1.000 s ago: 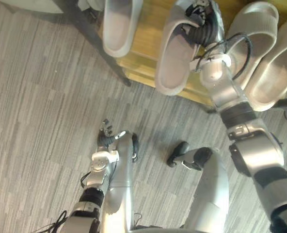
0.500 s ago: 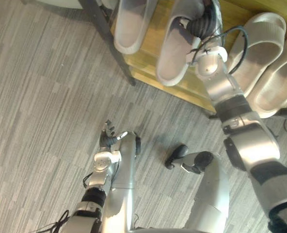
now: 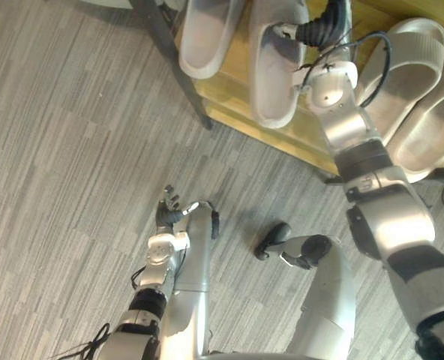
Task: Organize the slippers on the shoe rack
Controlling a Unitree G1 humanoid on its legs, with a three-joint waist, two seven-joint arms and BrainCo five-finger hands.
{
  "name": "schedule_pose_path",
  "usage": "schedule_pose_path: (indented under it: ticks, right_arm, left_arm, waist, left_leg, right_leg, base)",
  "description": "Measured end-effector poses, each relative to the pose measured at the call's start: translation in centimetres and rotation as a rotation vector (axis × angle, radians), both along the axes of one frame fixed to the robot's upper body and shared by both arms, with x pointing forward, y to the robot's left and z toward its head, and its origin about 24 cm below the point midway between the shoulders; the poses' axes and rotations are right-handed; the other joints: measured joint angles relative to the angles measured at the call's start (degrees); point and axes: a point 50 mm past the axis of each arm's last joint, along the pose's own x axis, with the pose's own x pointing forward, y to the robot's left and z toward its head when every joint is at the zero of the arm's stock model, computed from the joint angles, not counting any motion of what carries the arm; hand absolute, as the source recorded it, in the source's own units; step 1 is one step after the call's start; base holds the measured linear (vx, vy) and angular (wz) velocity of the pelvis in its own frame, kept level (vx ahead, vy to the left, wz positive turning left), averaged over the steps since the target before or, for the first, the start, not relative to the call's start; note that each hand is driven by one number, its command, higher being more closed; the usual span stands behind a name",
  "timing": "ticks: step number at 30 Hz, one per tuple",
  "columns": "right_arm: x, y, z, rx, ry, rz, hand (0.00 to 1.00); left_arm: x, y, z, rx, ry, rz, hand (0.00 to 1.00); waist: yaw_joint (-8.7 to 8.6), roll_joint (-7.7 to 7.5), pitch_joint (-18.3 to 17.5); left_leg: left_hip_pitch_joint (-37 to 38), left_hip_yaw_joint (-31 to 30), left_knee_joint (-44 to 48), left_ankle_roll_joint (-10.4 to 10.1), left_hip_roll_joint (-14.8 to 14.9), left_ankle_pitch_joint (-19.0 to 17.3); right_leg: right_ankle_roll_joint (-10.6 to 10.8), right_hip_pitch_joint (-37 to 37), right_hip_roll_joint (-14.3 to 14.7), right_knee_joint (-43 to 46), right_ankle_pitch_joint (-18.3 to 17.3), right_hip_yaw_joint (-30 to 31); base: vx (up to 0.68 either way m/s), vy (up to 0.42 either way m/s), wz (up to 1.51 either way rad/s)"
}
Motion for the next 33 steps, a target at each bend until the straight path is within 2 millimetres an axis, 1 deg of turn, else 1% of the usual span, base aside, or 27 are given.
schedule_pose_path:
  ticks: [9,13,15,16,19,20,25,27,28,29,30,31,32,33]
  right_arm:
    - [0.0,0.1,-0.1,-0.002,0.002,0.002,0.0]
    - [-0.1,0.7,-0.3,0.009,-0.005,0.024,0.0]
    - [-0.3,1.1,-0.5,0.031,-0.014,0.036,0.0]
    - [-0.7,1.2,-0.8,0.081,-0.031,0.051,0.0]
    - [-1.2,1.5,-2.0,0.154,-0.04,0.081,0.0]
    - [-1.5,1.5,-2.8,0.19,-0.037,0.091,0.0]
    - [-2.3,1.7,-4.1,0.287,-0.044,0.126,0.0]
    - [-2.5,2.0,-5.6,0.341,-0.014,0.15,0.0]
    - [-2.5,2.1,-7.0,0.394,0.025,0.16,0.0]
    - [-2.5,2.2,-7.4,0.41,0.036,0.166,0.0]
    - [-2.5,2.6,-8.8,0.462,0.08,0.181,0.0]
    - [-2.6,2.9,-9.4,0.484,0.097,0.196,0.0]
    - [-2.7,3.6,-10.5,0.511,0.134,0.225,0.0]
    - [-2.7,3.7,-10.9,0.521,0.147,0.23,0.0]
  left_arm:
    - [-0.1,0.4,-0.3,-0.014,0.012,0.016,0.0]
    - [-0.2,0.7,-0.4,-0.018,0.02,0.033,0.0]
    - [-0.2,0.9,-0.5,-0.02,0.024,0.05,0.0]
    - [-0.2,0.9,-0.5,-0.021,0.029,0.058,0.0]
    - [-0.3,1.2,-0.8,-0.023,0.046,0.072,0.0]
    - [-0.4,1.3,-1.0,-0.019,0.061,0.079,0.0]
    - [-0.5,1.7,-1.2,-0.031,0.074,0.109,0.0]
    - [-0.6,1.9,-1.3,-0.033,0.081,0.117,0.0]
    - [-0.7,2.0,-1.5,-0.032,0.091,0.121,0.0]
    - [-0.7,2.0,-1.5,-0.032,0.094,0.121,0.0]
    - [-0.7,2.0,-1.7,-0.032,0.108,0.12,0.0]
    - [-0.7,2.1,-1.7,-0.032,0.108,0.123,0.0]
    - [-0.6,2.3,-1.6,-0.037,0.111,0.132,0.0]
    - [-0.5,2.3,-1.6,-0.038,0.116,0.134,0.0]
  waist:
    - [-0.45,-0.01,0.0]
    - [-0.97,-0.01,0.0]
    - [-1.2,-0.04,0.0]
    - [-1.34,-0.08,0.0]
    - [-1.65,-0.2,0.1]
    - [-1.68,-0.74,-0.2]
    - [-2.11,-1.05,-0.3]
    - [-2.39,-1.14,-0.3]
    - [-2.64,-1.21,-0.2]
    - [-2.68,-1.22,-0.2]
    - [-2.98,-1.3,-0.2]
    - [-3.04,-1.34,-0.3]
    - [-3.2,-1.37,-0.2]
    - [-3.24,-1.38,-0.2]
  left_leg:
    - [0.3,0.5,-0.3,0.0,0.4,0.0]
    - [0.6,0.8,-0.7,0.0,0.6,0.0]
    - [0.7,0.9,-0.9,0.0,0.7,0.0]
    - [0.9,1.1,-1.1,0.0,0.7,0.0]
    - [1.8,1.2,-1.7,0.0,1.0,0.0]
    - [2.3,1.5,-2.2,0.0,1.1,0.0]
    - [2.5,1.5,-2.4,0.0,1.2,0.0]
    - [2.9,1.4,-2.7,0.0,1.3,0.0]
    - [3.5,1.3,-3.0,0.0,1.3,0.0]
    - [3.6,1.4,-3.1,0.0,1.3,0.0]
    - [4.1,1.5,-3.5,0.0,1.4,0.0]
    - [4.2,1.4,-3.6,0.0,1.5,0.0]
    - [4.1,1.5,-3.7,0.0,1.7,0.0]
    - [4.1,1.5,-3.7,0.0,1.7,0.0]
  right_leg:
    - [-0.5,0.0,0.1,-0.5,0.3,0.1]
    - [-0.8,0.0,0.3,-1.0,0.5,0.2]
    - [-0.8,0.0,0.4,-1.1,0.5,0.3]
    - [-0.8,0.1,0.4,-1.2,0.5,0.4]
    - [-0.8,0.9,0.8,-1.9,0.5,0.4]
    - [-0.8,1.1,0.9,-2.1,0.5,0.6]
    - [-0.8,1.2,1.1,-2.4,0.5,0.5]
    - [-0.8,1.7,1.3,-2.7,0.5,0.3]
    - [-0.8,2.3,1.4,-3.1,0.5,0.2]
    - [-0.8,2.5,1.4,-3.2,0.5,0.2]
    - [-0.6,3.0,1.6,-3.6,0.5,0.3]
    - [-0.4,3.0,2.0,-4.0,0.7,0.3]
    - [-0.2,2.9,2.2,-4.2,0.8,0.3]
    - [-0.2,2.9,2.2,-4.2,0.8,0.3]
  base:
    - [0.02,0.046,-0.02]
    - [0.03,0.046,-0.03]
    - [0.03,0.038,-0.01]
    - [0.04,0.041,-0.01]
    - [0.04,0.046,-0.02]
    - [0.03,0.033,-0.04]
    - [0.02,0.031,-0.01]
    - [0.02,0.05,0.0]
    - [0.03,0.046,0.01]
    - [0.03,0.046,0.0]
    - [0.02,0.037,-0.04]
    - [0.02,0.062,-0.09]
    - [0.01,0.042,-0.09]
    - [0.02,0.066,-0.05]
